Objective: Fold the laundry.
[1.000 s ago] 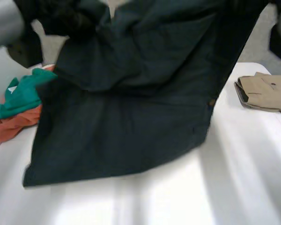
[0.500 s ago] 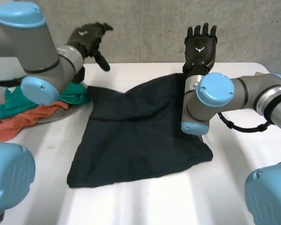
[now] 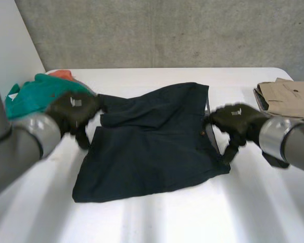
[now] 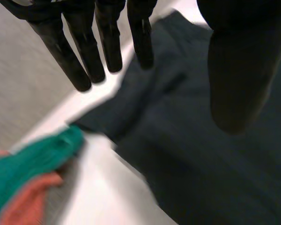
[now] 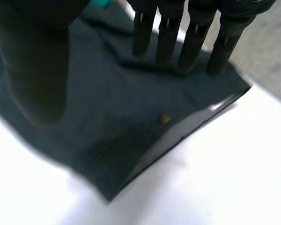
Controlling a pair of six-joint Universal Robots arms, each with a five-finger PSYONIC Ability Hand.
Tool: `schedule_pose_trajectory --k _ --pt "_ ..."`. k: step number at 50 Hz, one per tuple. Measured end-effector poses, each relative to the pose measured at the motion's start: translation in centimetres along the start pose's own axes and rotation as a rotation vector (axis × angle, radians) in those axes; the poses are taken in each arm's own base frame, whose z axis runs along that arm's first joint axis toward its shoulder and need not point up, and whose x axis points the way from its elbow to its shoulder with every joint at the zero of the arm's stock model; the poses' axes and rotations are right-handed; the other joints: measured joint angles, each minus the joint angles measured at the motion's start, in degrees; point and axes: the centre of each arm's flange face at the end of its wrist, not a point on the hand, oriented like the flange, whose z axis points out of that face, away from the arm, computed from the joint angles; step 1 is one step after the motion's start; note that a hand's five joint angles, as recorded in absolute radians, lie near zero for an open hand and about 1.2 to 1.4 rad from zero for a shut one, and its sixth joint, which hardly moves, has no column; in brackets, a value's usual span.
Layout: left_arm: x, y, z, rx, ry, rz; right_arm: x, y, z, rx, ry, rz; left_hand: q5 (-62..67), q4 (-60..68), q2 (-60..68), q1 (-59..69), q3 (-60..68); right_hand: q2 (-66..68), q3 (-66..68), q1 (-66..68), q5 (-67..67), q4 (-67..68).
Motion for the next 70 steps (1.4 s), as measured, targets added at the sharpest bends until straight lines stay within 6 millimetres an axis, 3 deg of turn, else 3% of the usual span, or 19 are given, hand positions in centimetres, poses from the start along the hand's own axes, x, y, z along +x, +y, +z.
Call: schedule_pose_trajectory --k 4,12,29,31,32,33,34,35,43,44,45,49,52,55,61,66,70 --pt "2.1 3.0 -1.8 -0.094 0.087 0.014 -0.6 2.3 -0.3 -0.039 -0.057 -0.046 12.0 12.1 12.3 11.9 12.1 8.3 8.1 7.8 7.7 8.1" --pt "4.3 7.0 -3.4 -0.202 0.206 0.007 -2.0 5.9 0.6 -0.015 -0.114 -0.143 14.4 14.4 14.7 13.6 14.8 11.8 11.4 11.2 11.0 11.7" --pt "4.0 10.1 -0.5 -0.277 0.155 0.064 -3.4 8.5 4.5 0.145 -0.032 -0.232 9.2 9.2 9.7 8.4 10.0 6.8 6.0 6.8 5.4 6.3" --pt "4.1 10.1 -0.4 -0.272 0.151 0.072 -3.5 8.6 4.8 0.150 -0.022 -0.236 9.2 9.2 9.7 8.4 10.0 12.5 10.9 12.3 10.5 11.0" --pt "4.3 10.0 -0.3 -0.263 0.145 0.082 -3.5 8.6 5.2 0.159 -0.002 -0.245 9.2 9.2 9.7 8.4 10.0 29.7 28.5 27.7 26.9 27.5" --pt "4.3 10.0 -0.3 -0.263 0.145 0.082 -3.5 8.6 5.2 0.159 -0.002 -0.245 9.2 9.2 9.7 8.4 10.0 29.7 28.5 27.7 26.9 27.5" --pt "4.5 10.0 -0.2 -0.253 0.139 0.091 -3.5 8.6 5.5 0.168 0.021 -0.254 9.2 9.2 9.7 8.4 10.0 38.9 37.9 34.1 37.4 38.2" --pt "4.6 9.9 -0.2 -0.248 0.137 0.094 -3.5 8.6 5.6 0.171 0.029 -0.256 9.2 9.2 9.7 8.4 10.0 40.6 39.9 35.4 39.3 40.4" --pt "5.5 9.5 -0.1 -0.201 0.095 0.133 -2.8 5.9 4.3 0.259 0.141 -0.221 9.2 9.2 9.7 8.4 10.0 41.2 42.0 36.5 41.5 42.8" --pt "5.6 9.3 0.0 -0.186 0.075 0.147 -2.8 5.4 4.0 0.275 0.149 -0.210 9.2 9.2 9.7 8.4 10.0 41.2 42.0 36.5 41.5 42.8" --pt "5.8 9.2 0.0 -0.175 0.061 0.157 -2.7 3.6 2.5 0.332 0.159 -0.164 9.3 9.4 10.0 8.6 10.1 41.2 42.0 36.5 41.5 42.8" --pt "6.2 8.9 0.3 -0.147 0.028 0.186 -2.7 1.9 0.9 0.378 0.152 -0.104 13.7 13.8 14.4 13.5 14.0 41.2 42.0 36.5 41.5 42.8" --pt "6.3 8.8 0.7 -0.127 0.002 0.209 -2.8 0.5 -0.6 0.412 0.135 -0.027 38.4 38.8 39.5 39.4 38.7 41.2 42.2 36.5 41.5 42.8" --pt "6.1 8.7 1.4 -0.107 -0.035 0.227 -2.7 0.0 -1.2 0.418 0.126 0.021 45.3 46.0 46.0 43.2 45.5 41.2 42.3 36.5 41.5 42.8" --pt "5.0 8.1 2.0 -0.088 -0.070 0.227 -2.5 -0.4 -1.7 0.389 0.118 0.048 45.4 46.5 46.7 43.2 46.2 41.2 42.3 37.1 41.5 42.8" --pt "3.8 5.9 0.7 -0.039 -0.049 0.196 -2.6 -0.5 -2.1 0.352 0.115 0.024 45.4 46.5 46.7 43.2 46.2 41.2 42.3 37.1 41.5 42.8" --pt "2.8 3.2 -1.5 0.029 0.004 0.130 -2.6 -0.7 -2.5 0.330 0.113 0.009 44.5 44.8 45.1 42.9 44.9 41.2 42.3 37.1 41.5 42.8"
